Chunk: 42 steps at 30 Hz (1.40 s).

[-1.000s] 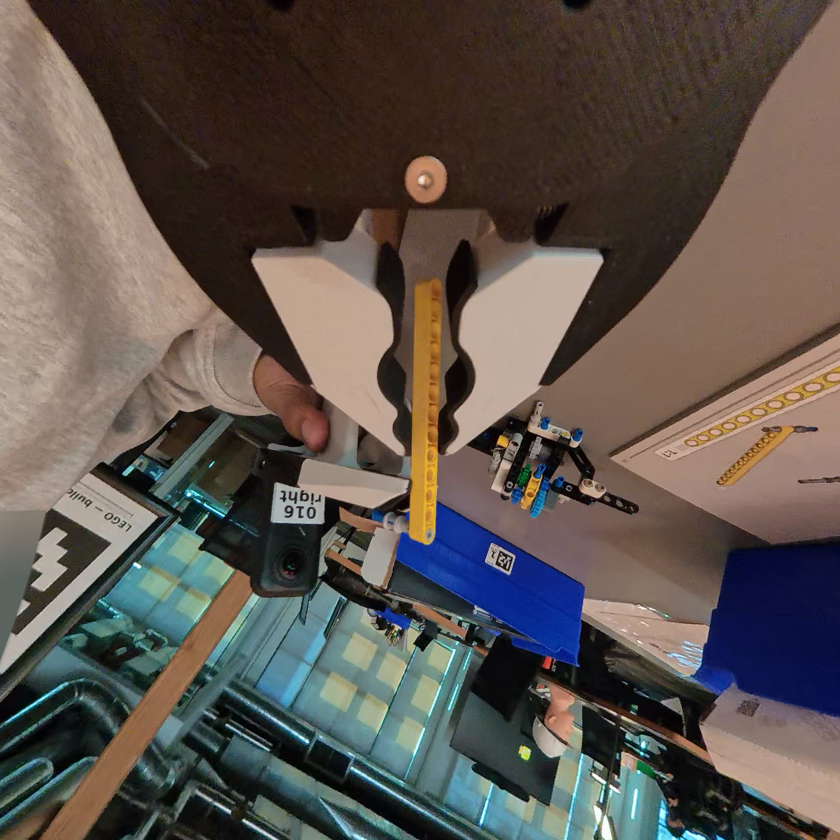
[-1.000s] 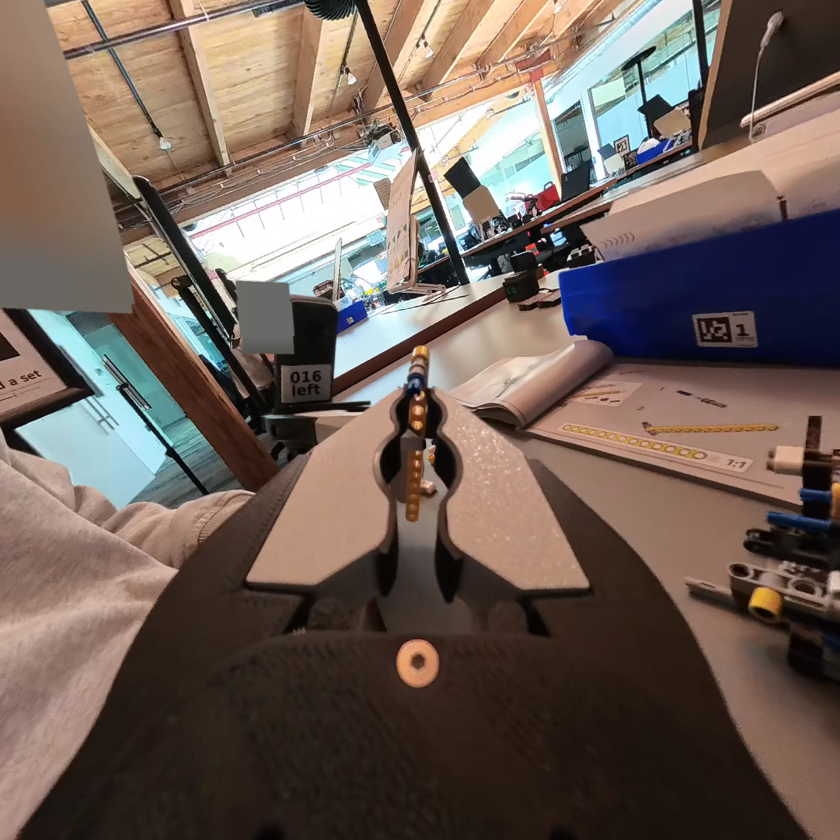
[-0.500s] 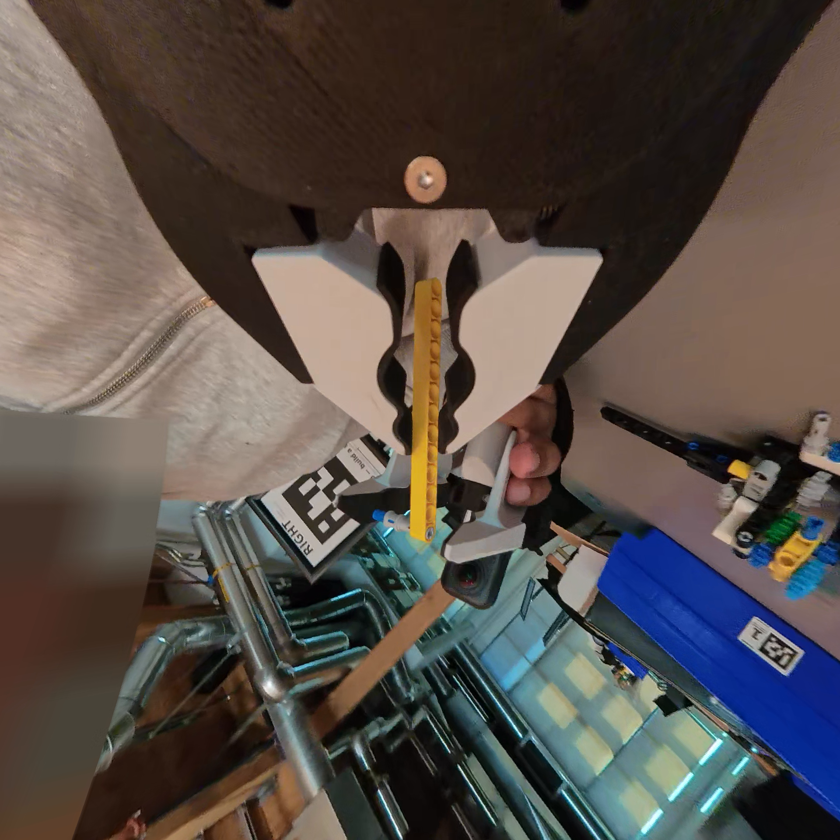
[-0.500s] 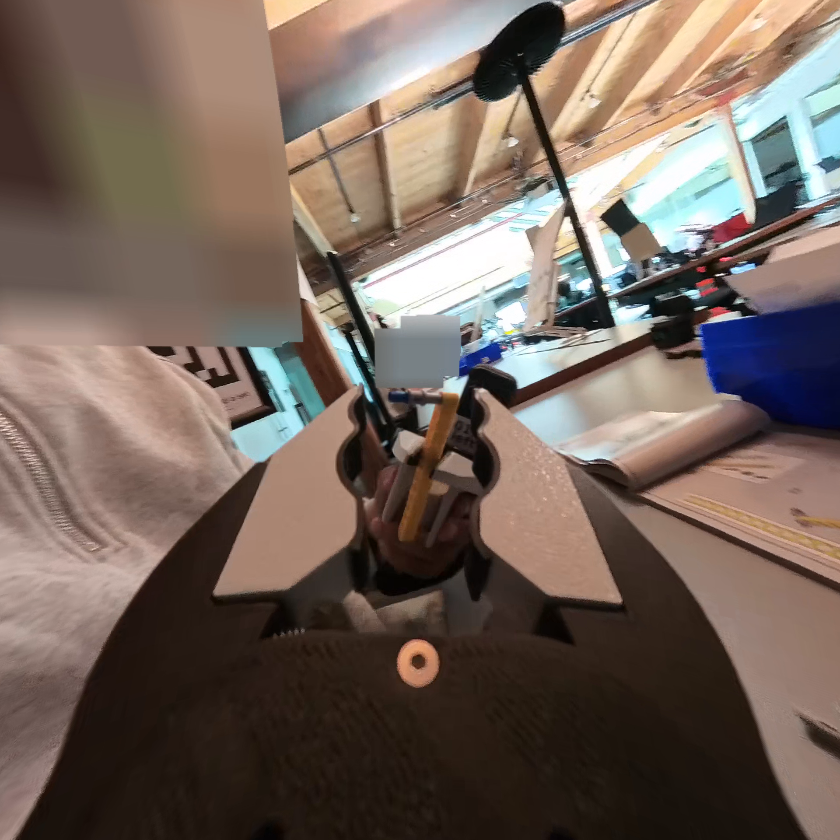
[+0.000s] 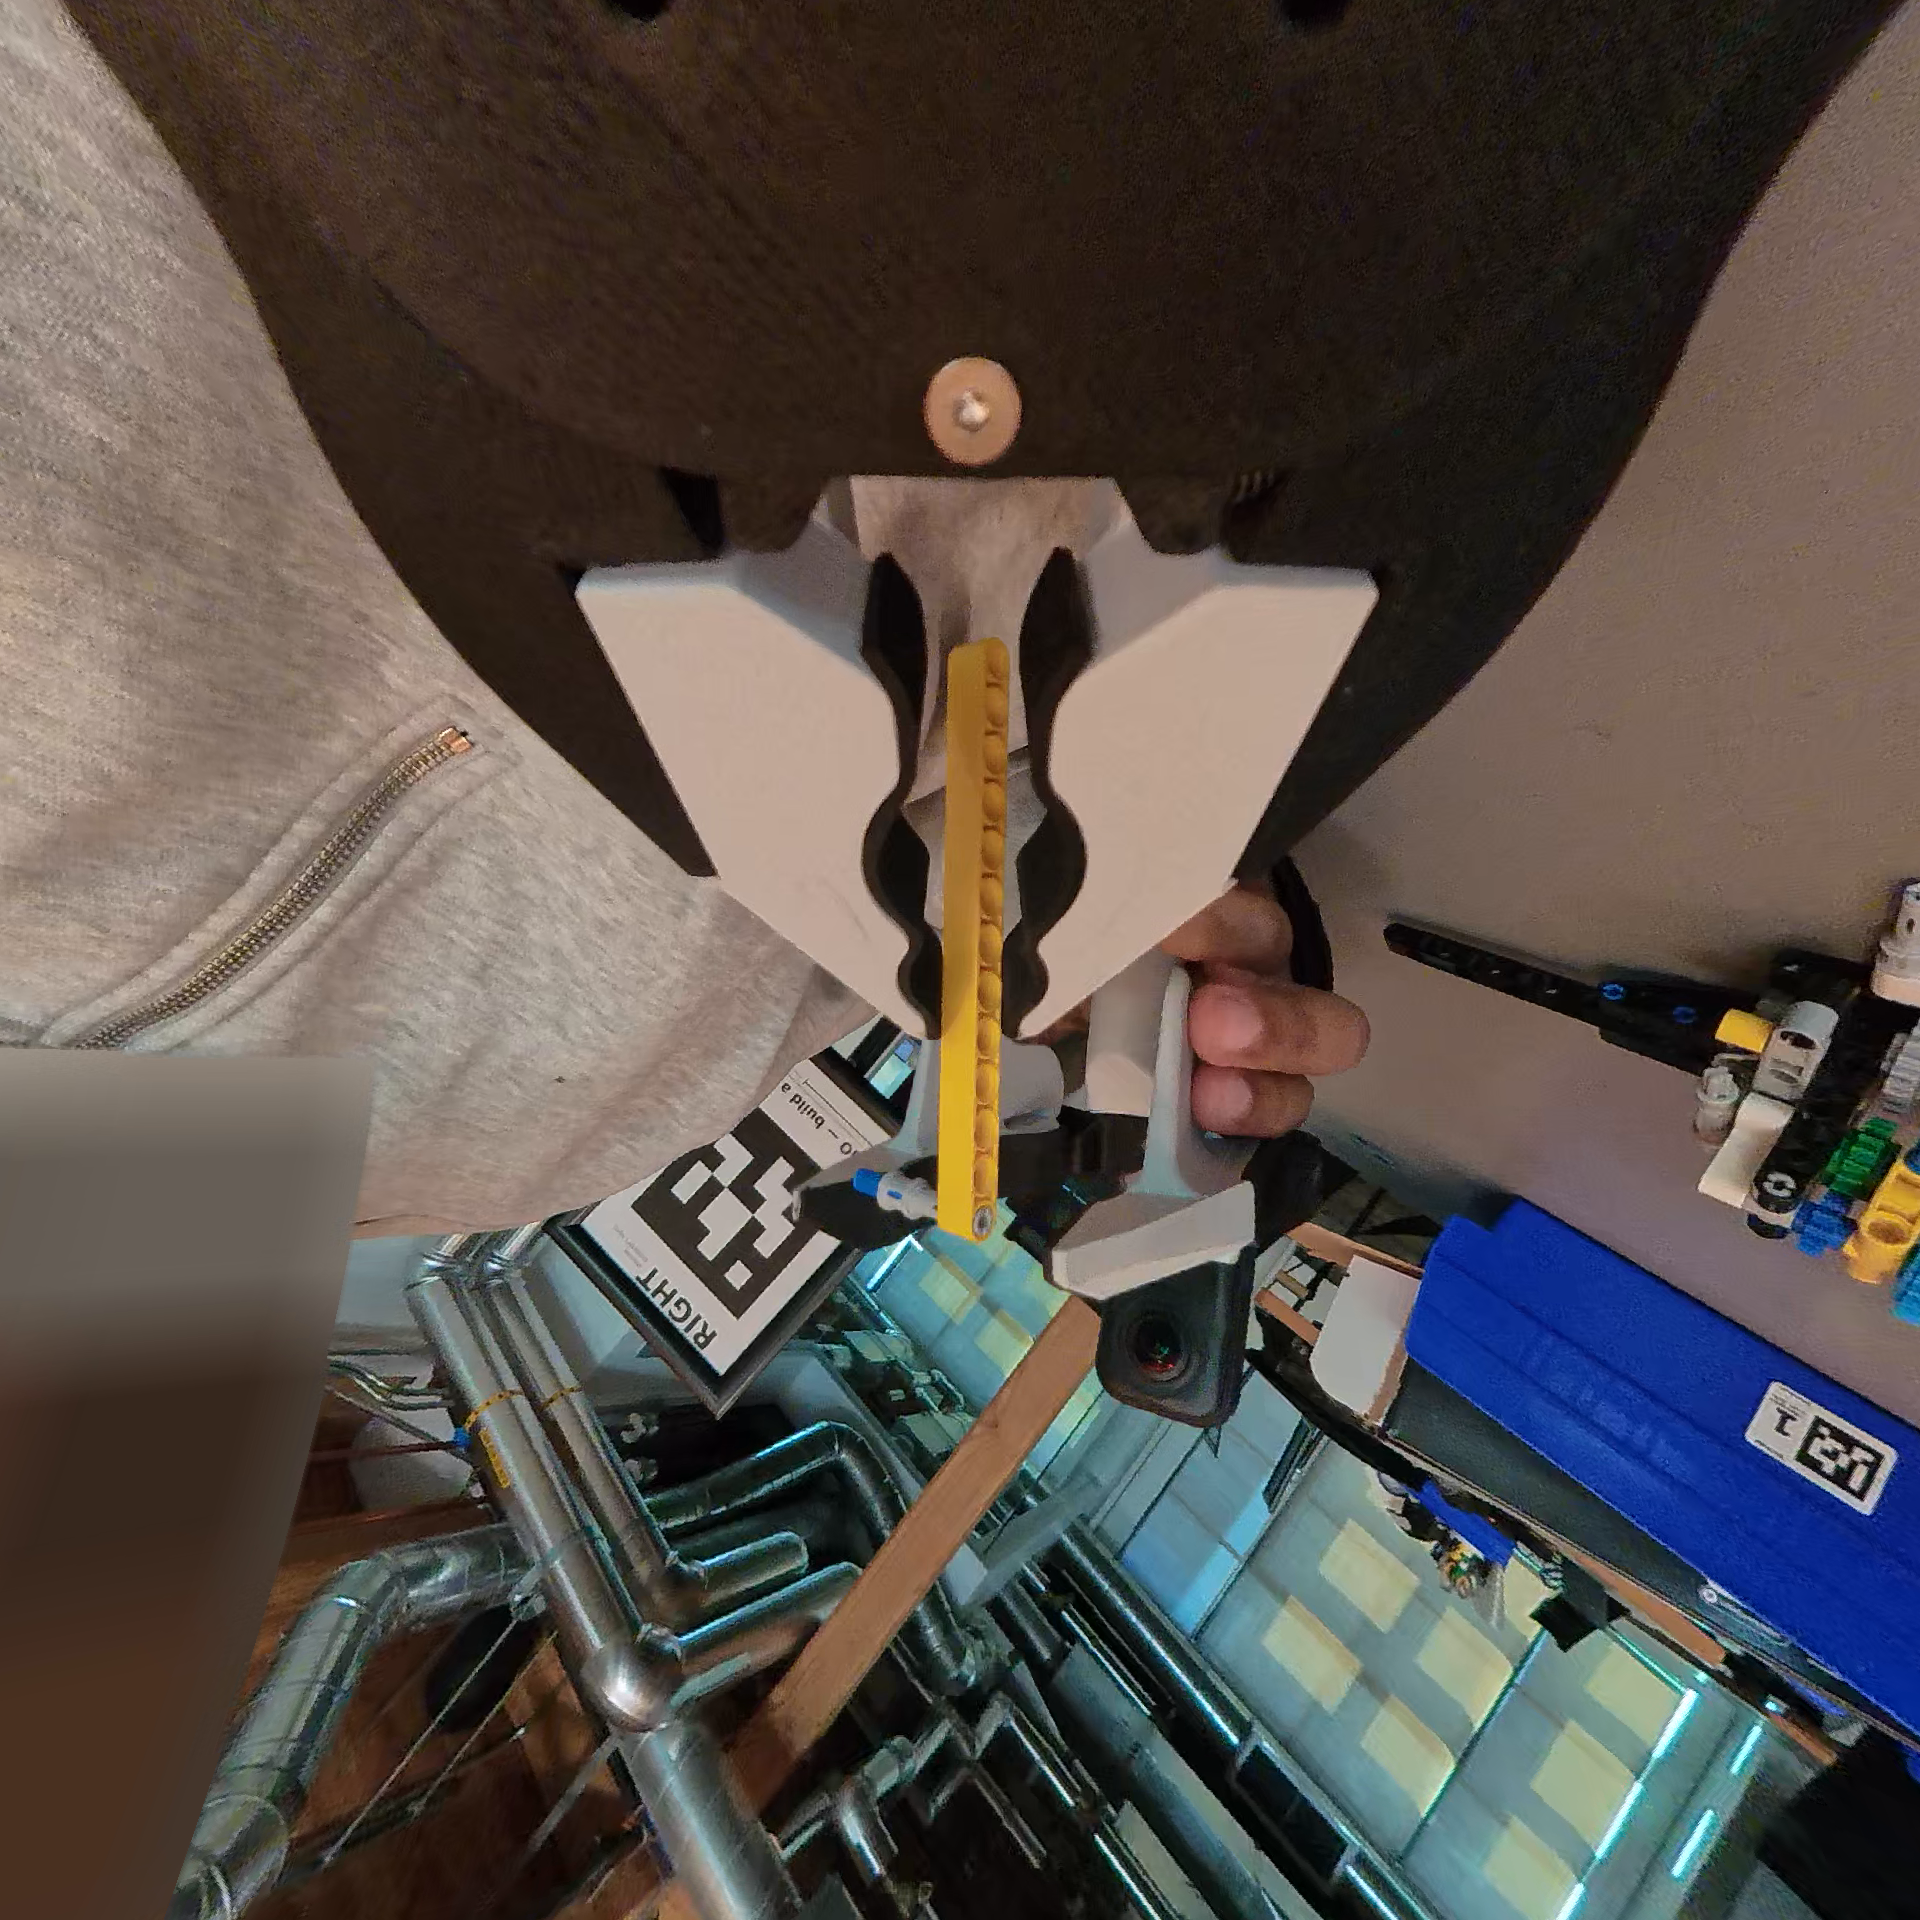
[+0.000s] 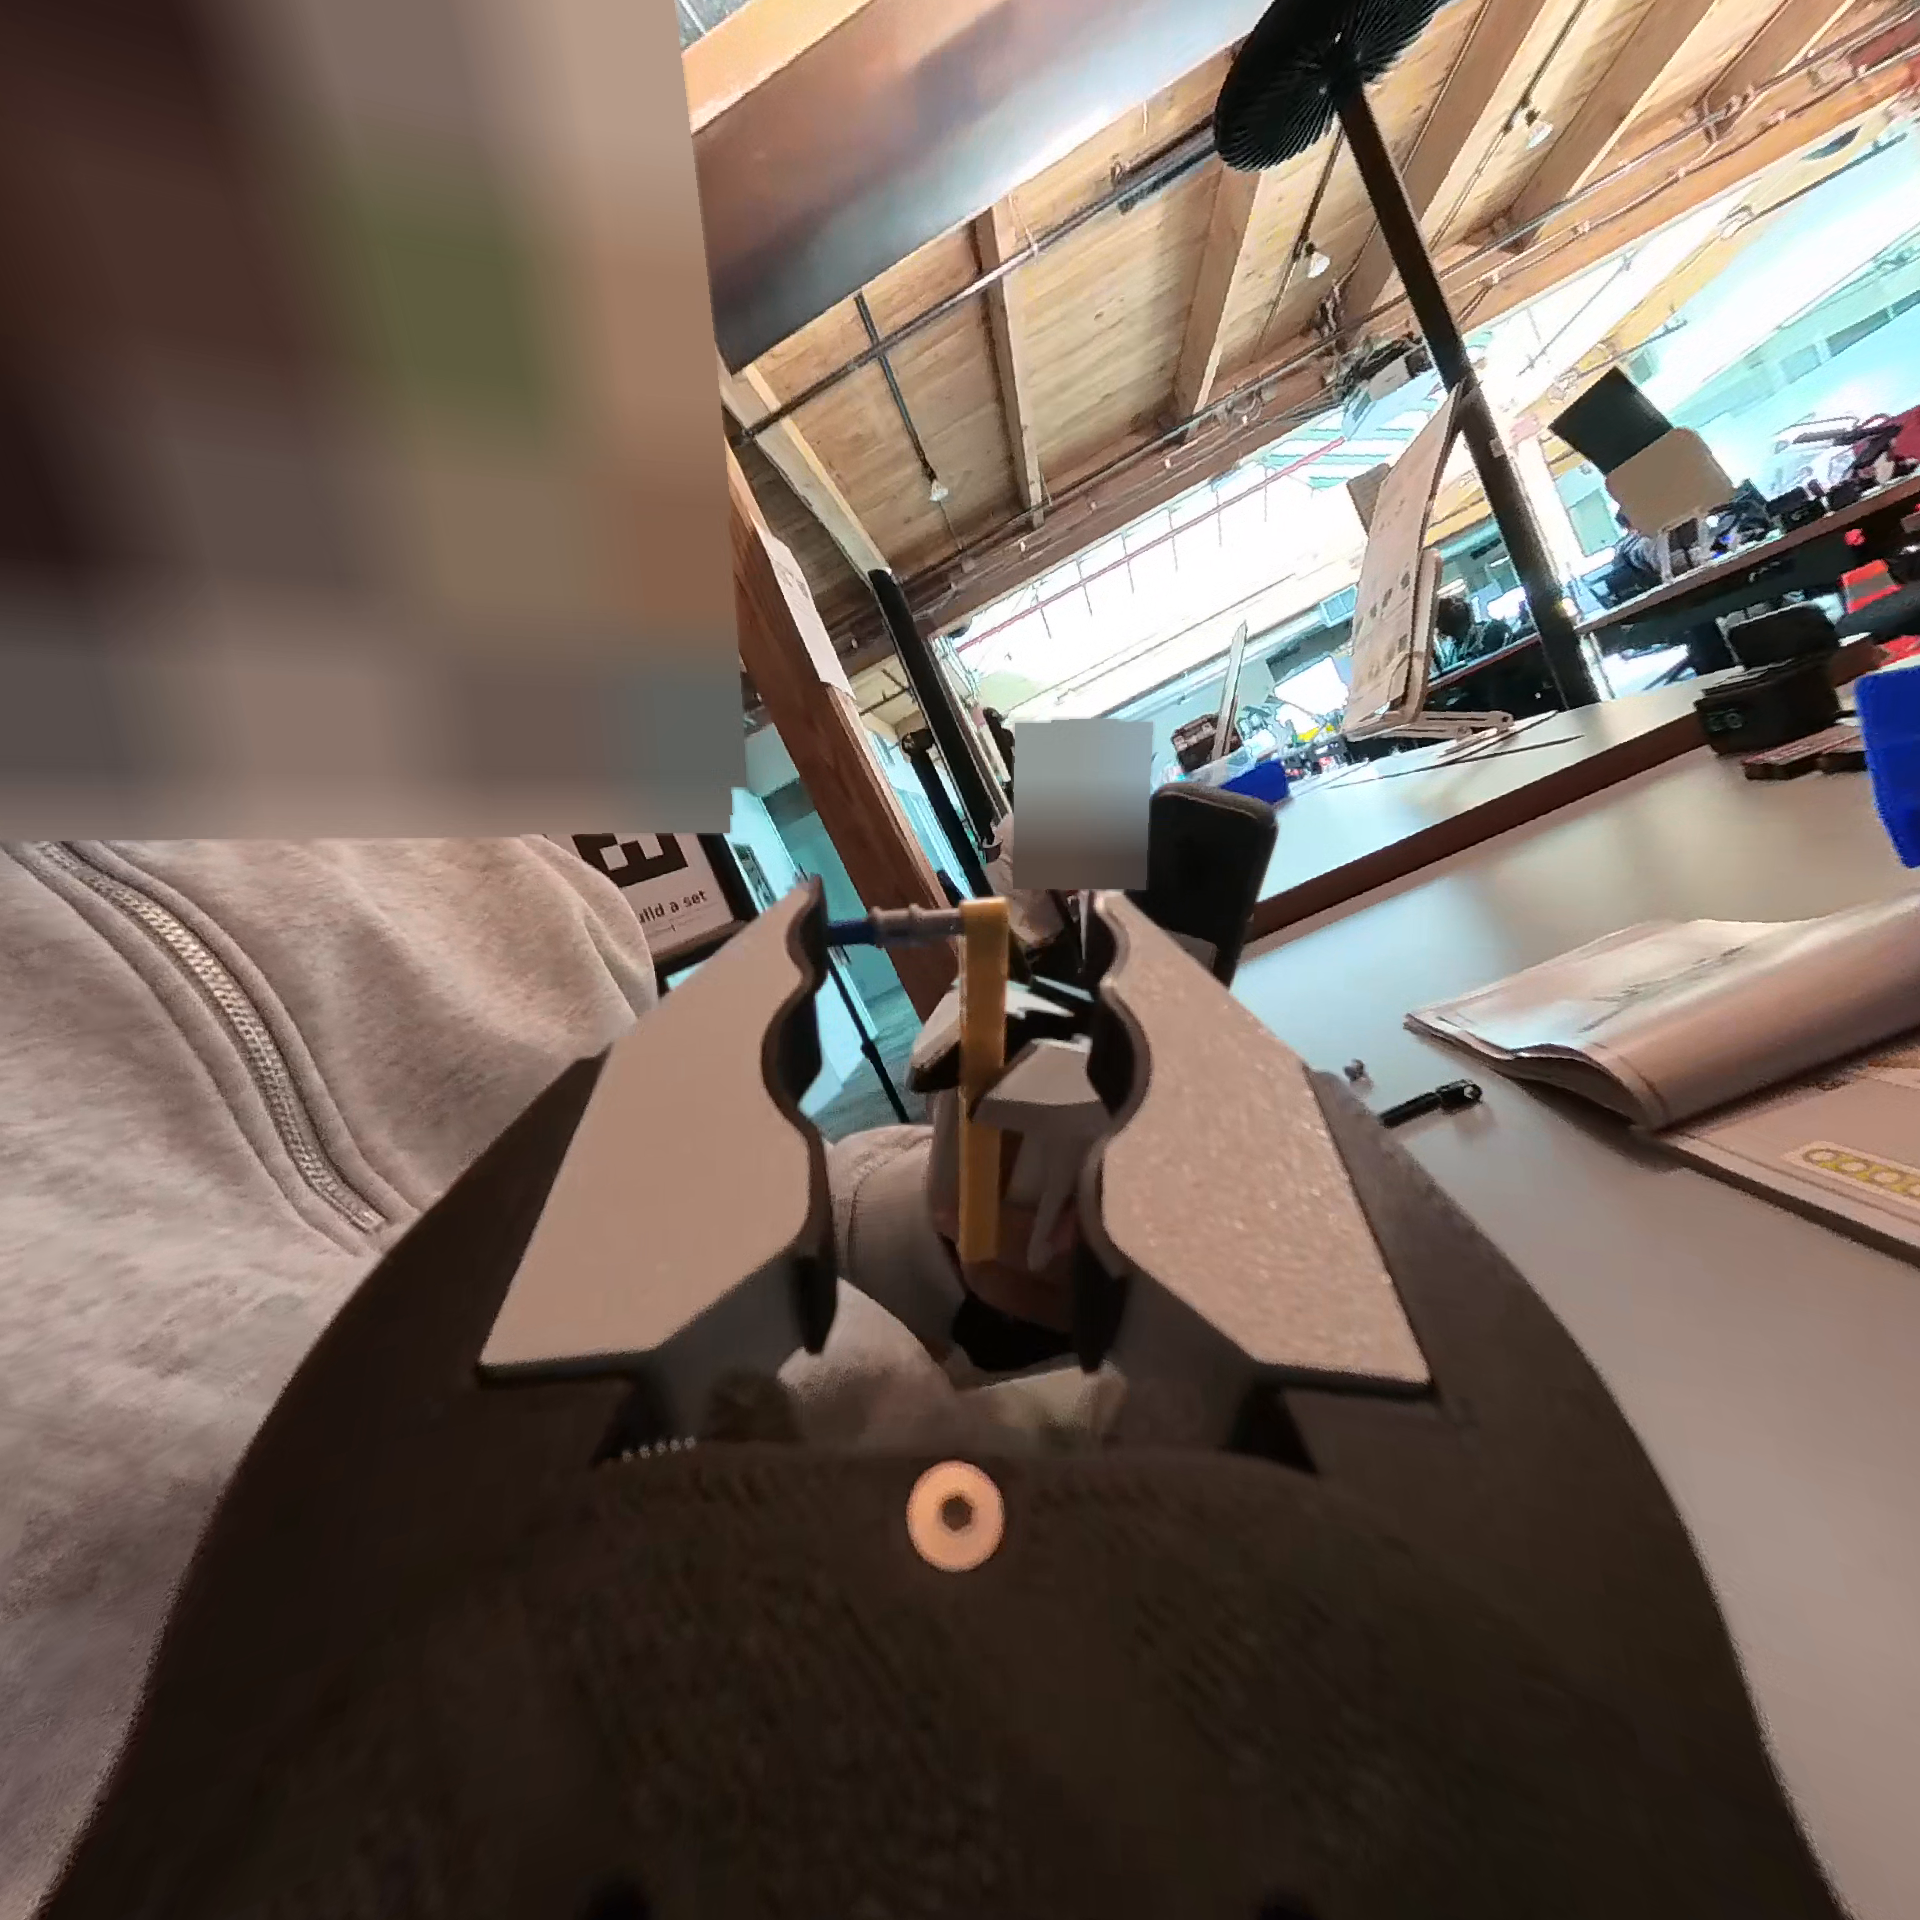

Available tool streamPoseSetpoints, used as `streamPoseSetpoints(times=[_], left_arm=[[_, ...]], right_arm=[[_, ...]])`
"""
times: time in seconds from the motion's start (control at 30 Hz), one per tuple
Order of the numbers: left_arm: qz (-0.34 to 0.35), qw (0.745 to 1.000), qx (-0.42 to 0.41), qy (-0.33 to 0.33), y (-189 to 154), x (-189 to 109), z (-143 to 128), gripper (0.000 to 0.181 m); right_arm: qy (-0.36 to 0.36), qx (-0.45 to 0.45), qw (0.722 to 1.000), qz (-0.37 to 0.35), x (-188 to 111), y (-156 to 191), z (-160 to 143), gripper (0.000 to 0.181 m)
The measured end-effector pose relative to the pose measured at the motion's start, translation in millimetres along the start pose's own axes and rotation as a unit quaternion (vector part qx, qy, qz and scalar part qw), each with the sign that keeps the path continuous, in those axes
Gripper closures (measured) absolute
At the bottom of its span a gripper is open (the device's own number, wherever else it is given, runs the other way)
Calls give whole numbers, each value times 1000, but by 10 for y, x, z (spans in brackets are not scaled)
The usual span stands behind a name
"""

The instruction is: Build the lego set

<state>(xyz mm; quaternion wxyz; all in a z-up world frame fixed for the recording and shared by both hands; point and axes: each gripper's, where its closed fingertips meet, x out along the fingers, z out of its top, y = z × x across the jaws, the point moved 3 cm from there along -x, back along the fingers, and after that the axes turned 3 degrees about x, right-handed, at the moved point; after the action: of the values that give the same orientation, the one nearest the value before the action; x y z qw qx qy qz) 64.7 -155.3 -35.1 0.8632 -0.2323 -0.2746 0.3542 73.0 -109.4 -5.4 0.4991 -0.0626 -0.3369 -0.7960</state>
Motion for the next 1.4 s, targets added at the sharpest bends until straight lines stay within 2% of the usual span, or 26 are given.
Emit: streamPoseSetpoints(times=[0.37,0.93,1.1,1.2,1.4], left_arm=[[1,1000,7,9,-3,5,-17,175],[5,1000,17,15,-7,-5,-20,175],[8,999,30,17,-21,-4,-21,175],[12,999,44,21,-34,9,-28,175],[14,998,51,20,-40,0,-18,175]], right_arm=[[-2,2,1000,26,-16,69,14,150],[19,-31,999,22,-13,99,-6,151],[7,-10,1000,22,-14,73,-5,150],[6,4,1000,19,-4,52,-23,135],[20,80,995,50,15,35,-72,130]])
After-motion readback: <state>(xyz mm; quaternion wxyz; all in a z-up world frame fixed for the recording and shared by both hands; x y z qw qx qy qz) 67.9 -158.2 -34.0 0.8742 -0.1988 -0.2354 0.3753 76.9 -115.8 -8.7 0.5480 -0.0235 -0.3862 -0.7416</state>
